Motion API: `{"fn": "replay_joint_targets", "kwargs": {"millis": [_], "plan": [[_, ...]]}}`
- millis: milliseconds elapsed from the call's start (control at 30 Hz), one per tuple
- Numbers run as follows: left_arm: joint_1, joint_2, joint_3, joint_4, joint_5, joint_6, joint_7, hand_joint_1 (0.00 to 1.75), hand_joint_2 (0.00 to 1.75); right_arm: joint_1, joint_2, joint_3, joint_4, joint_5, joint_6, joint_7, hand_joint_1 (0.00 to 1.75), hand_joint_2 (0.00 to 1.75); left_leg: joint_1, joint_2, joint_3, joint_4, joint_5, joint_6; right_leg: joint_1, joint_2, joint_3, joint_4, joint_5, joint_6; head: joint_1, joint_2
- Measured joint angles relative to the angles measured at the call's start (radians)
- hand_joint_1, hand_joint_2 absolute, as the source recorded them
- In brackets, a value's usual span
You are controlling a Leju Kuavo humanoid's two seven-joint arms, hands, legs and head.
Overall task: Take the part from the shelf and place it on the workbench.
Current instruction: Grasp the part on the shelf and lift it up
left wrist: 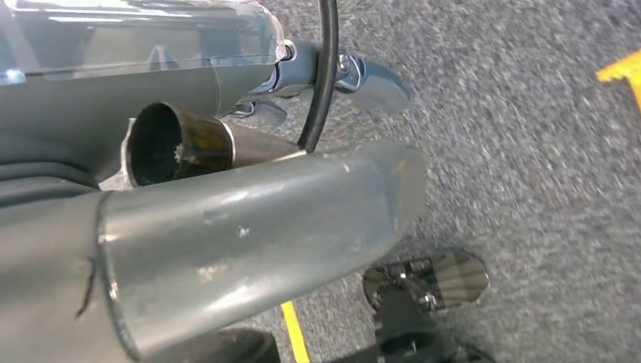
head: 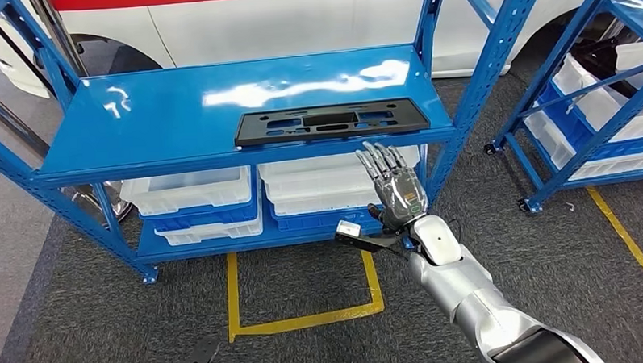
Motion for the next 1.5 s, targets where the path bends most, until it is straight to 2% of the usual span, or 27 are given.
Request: {"fn": "replay_joint_targets", "kwargs": {"millis": [100, 167, 233, 267, 300, 367, 433, 500, 567, 633, 733, 767, 800, 833, 867, 900, 967, 1100, 1167, 1233, 1267, 1300, 1333, 1400, 1433, 1467, 1500], "plan": [[0.0, 0.001, 0.0, 0.0, -0.001, 0.001, -0.001, 0.0, 0.0, 0.0, 0.001, 0.001, -0.005, 0.0, 0.0, 0.001, 0.0, 1.75, 0.002, 0.001, 0.027, -0.047, -0.01, 0.012, 0.001, -0.004, -0.008, 0.013, -0.016, 0.025, 0.001, 0.0], [-0.001, 0.001, 0.0, 0.0, -0.001, 0.001, -0.001, 0.0, 0.0, 0.0, 0.001, 0.001, -0.007, 0.0, 0.0, 0.0, 0.0, 1.75, 0.003, 0.002, 0.037, -0.058, -0.01, 0.02, -0.001, -0.006, -0.057, 0.108, -0.061, 0.032, 0.001, 0.0], [-0.002, 0.001, 0.0, 0.0, -0.001, 0.001, -0.001, 0.0, 0.0, 0.004, 0.001, 0.007, -0.008, 0.0, 0.0, -0.003, 0.0, 1.75, 0.001, 0.001, 0.04, -0.057, -0.015, 0.025, -0.002, -0.006, -0.133, 0.234, -0.1, 0.037, 0.001, 0.0], [-0.001, 0.001, 0.0, 0.0, -0.002, 0.001, -0.001, 0.0, 0.0, 0.007, 0.001, 0.011, -0.008, 0.001, 0.0, -0.005, 0.0, 1.75, 0.001, 0.001, 0.042, -0.056, -0.018, 0.026, -0.002, -0.006, -0.157, 0.263, -0.095, 0.038, 0.001, 0.0], [-0.001, 0.001, 0.0, 0.0, -0.002, 0.001, -0.001, 0.0, 0.0, 0.009, 0.001, 0.016, -0.008, 0.001, 0.0, -0.007, 0.0, 1.75, 0.001, -0.001, 0.044, -0.053, -0.022, 0.026, -0.002, -0.006, -0.162, 0.254, -0.072, 0.037, 0.001, 0.0], [0.0, 0.001, 0.0, 0.0, -0.004, 0.001, -0.001, 0.0, 0.0, 0.009, 0.001, 0.027, -0.009, 0.0, 0.0, -0.009, 0.0, 1.75, 0.0, -0.003, 0.051, -0.047, -0.032, 0.024, 0.001, -0.007, -0.122, 0.138, 0.012, 0.029, 0.001, 0.0], [-0.001, -0.001, 0.0, 0.0, -0.005, 0.001, -0.001, 0.0, 0.0, 0.008, 0.002, 0.037, -0.01, -0.003, 0.0, -0.012, 0.0, 1.75, -0.004, -0.005, 0.055, -0.042, -0.041, 0.017, 0.006, -0.009, -0.074, 0.025, 0.06, 0.017, 0.001, 0.0], [0.0, -0.002, 0.0, 0.0, -0.008, -0.001, -0.001, 0.0, 0.0, 0.007, 0.004, 0.048, -0.011, -0.005, 0.0, -0.017, 0.0, 1.75, -0.007, -0.004, 0.055, -0.042, -0.044, 0.008, 0.011, -0.01, -0.058, -0.008, 0.058, 0.01, 0.001, 0.0], [-0.001, -0.003, 0.0, 0.0, -0.013, -0.002, 0.0, 0.0, 0.0, 0.007, 0.007, 0.058, -0.015, -0.009, 0.0, -0.022, 0.0, 1.75, -0.008, -0.003, 0.059, -0.043, -0.049, -0.002, 0.006, -0.008, -0.049, -0.021, 0.059, 0.003, 0.001, 0.0], [-0.002, -0.003, 0.0, 0.0, -0.016, -0.002, 0.0, 0.0, 0.0, 0.005, 0.011, 0.067, -0.02, -0.012, 0.0, -0.025, 0.0, 1.75, -0.008, -0.003, 0.043, 0.0, -0.075, -0.012, -0.004, -0.009, -0.031, -0.037, 0.061, -0.007, -0.001, 0.0], [-0.002, -0.003, 0.0, 0.0, -0.017, -0.002, 0.0, 0.0, 0.0, 0.005, 0.021, 0.084, -0.022, -0.017, 0.0, -0.03, 0.0, 1.75, 0.005, -0.003, -0.057, 0.178, -0.139, -0.028, -0.007, -0.011, -0.017, -0.043, 0.054, -0.014, -0.004, 0.0], [-0.001, -0.003, 0.0, 0.0, -0.018, -0.002, 0.0, 0.0, 0.0, 0.006, 0.022, 0.09, -0.022, -0.02, 0.0, -0.031, 0.0, 1.75, 0.009, -0.003, -0.085, 0.215, -0.14, -0.033, -0.008, -0.01, -0.014, -0.042, 0.051, -0.013, -0.004, 0.0], [0.0, -0.003, 0.0, 0.0, -0.018, -0.002, 0.001, 0.0, 0.0, 0.007, 0.023, 0.096, -0.022, -0.024, 0.0, -0.032, 0.0, 1.75, 0.012, -0.003, -0.096, 0.215, -0.121, -0.038, -0.01, -0.01, -0.011, -0.04, 0.046, -0.009, -0.004, 0.0], [0.001, -0.002, 0.0, 0.001, -0.019, -0.003, 0.001, 0.0, 0.0, 0.008, 0.023, 0.102, -0.023, -0.028, 0.0, -0.032, 0.0, 1.75, 0.016, -0.002, -0.087, 0.178, -0.085, -0.042, -0.013, -0.009, -0.006, -0.036, 0.039, -0.005, -0.004, 0.0], [0.001, -0.002, 0.0, 0.001, -0.019, -0.003, 0.001, 0.0, 0.0, 0.007, 0.024, 0.106, -0.024, -0.031, 0.0, -0.032, 0.0, 1.75, 0.019, -0.002, -0.063, 0.114, -0.042, -0.046, -0.016, -0.009, -0.002, -0.03, 0.031, 0.001, -0.004, 0.0], [0.0, -0.002, 0.0, 0.001, -0.019, -0.003, 0.001, 0.0, 0.0, 0.006, 0.025, 0.11, -0.026, -0.033, 0.0, -0.032, 0.0, 1.75, 0.02, -0.002, -0.035, 0.051, -0.014, -0.049, -0.017, -0.008, -0.001, -0.023, 0.023, 0.009, -0.005, 0.0], [-0.002, -0.003, 0.0, 0.001, -0.019, -0.005, 0.002, 0.0, 0.0, 0.003, 0.028, 0.115, -0.028, -0.035, 0.0, -0.032, 0.0, 1.75, 0.018, -0.004, -0.003, -0.021, 0.004, -0.041, -0.015, -0.007, -0.002, -0.012, 0.01, 0.023, -0.007, 0.0], [-0.002, -0.002, 0.0, 0.002, -0.022, -0.006, 0.004, 0.0, 0.0, -0.001, 0.031, 0.126, -0.033, -0.048, 0.0, -0.032, 0.0, 1.75, 0.015, -0.007, 0.004, -0.027, -0.01, -0.006, -0.017, -0.008, -0.003, -0.003, -0.005, 0.043, -0.008, 0.0], [-0.004, -0.002, 0.0, 0.002, -0.022, -0.006, 0.004, 0.0, 0.0, -0.007, 0.031, 0.13, -0.036, -0.053, 0.0, -0.032, 0.0, 1.75, 0.015, -0.006, 0.012, -0.031, -0.015, 0.009, -0.018, -0.01, -0.041, 0.077, -0.045, 0.047, -0.007, 0.0], [-0.004, -0.002, 0.0, 0.002, -0.022, -0.006, 0.004, 0.0, 0.0, -0.008, 0.031, 0.133, -0.036, -0.057, 0.001, -0.032, 0.0, 1.75, 0.009, -0.006, 0.018, -0.031, -0.022, 0.018, -0.014, -0.01, -0.119, 0.212, -0.091, 0.045, -0.007, 0.0], [-0.004, -0.002, 0.0, 0.002, -0.022, -0.006, 0.004, 0.0, 0.0, -0.006, 0.031, 0.134, -0.036, -0.059, 0.002, -0.032, 0.0, 1.75, 0.006, -0.007, 0.021, -0.03, -0.025, 0.021, -0.011, -0.01, -0.152, 0.26, -0.097, 0.042, -0.007, 0.0], [-0.003, -0.002, 0.0, 0.002, -0.022, -0.006, 0.004, 0.0, 0.0, -0.005, 0.031, 0.135, -0.035, -0.062, 0.002, -0.031, 0.0, 1.75, 0.002, -0.008, 0.026, -0.03, -0.029, 0.024, -0.008, -0.01, -0.168, 0.273, -0.083, 0.037, -0.007, 0.0], [-0.003, -0.002, 0.0, 0.002, -0.022, -0.006, 0.004, 0.0, 0.0, -0.004, 0.031, 0.136, -0.035, -0.064, 0.002, -0.031, 0.0, 1.75, -0.002, -0.009, 0.033, -0.03, -0.033, 0.025, -0.003, -0.01, -0.165, 0.246, -0.05, 0.029, -0.007, 0.0], [-0.002, -0.002, 0.001, 0.002, -0.022, -0.006, 0.004, 0.0, 0.0, -0.006, 0.031, 0.137, -0.035, -0.067, 0.002, -0.029, 0.0, 1.75, -0.01, -0.011, 0.047, -0.031, -0.043, 0.026, 0.01, -0.01, -0.117, 0.119, 0.032, 0.0, -0.008, 0.0], [-0.002, -0.003, 0.001, 0.002, -0.022, -0.006, 0.004, 0.0, 0.0, -0.008, 0.031, 0.137, -0.035, -0.067, 0.002, -0.028, 0.0, 1.75, -0.013, -0.011, 0.052, -0.031, -0.047, 0.025, 0.016, -0.011, -0.093, 0.059, 0.056, -0.014, -0.009, 0.0], [-0.003, -0.004, 0.001, 0.002, -0.022, -0.006, 0.004, 0.0, 0.0, -0.01, 0.031, 0.137, -0.035, -0.067, 0.002, -0.028, 0.0, 1.75, -0.014, -0.01, 0.054, -0.032, -0.05, 0.022, 0.021, -0.012, -0.076, 0.019, 0.067, -0.023, -0.011, 0.0], [-0.003, -0.005, 0.001, 0.002, -0.022, -0.006, 0.004, 0.0, 0.0, -0.011, 0.031, 0.138, -0.035, -0.067, 0.002, -0.028, 0.0, 1.75, -0.013, -0.01, 0.054, -0.034, -0.052, 0.018, 0.025, -0.013, -0.069, 0.002, 0.063, -0.028, -0.012, 0.0]]}}
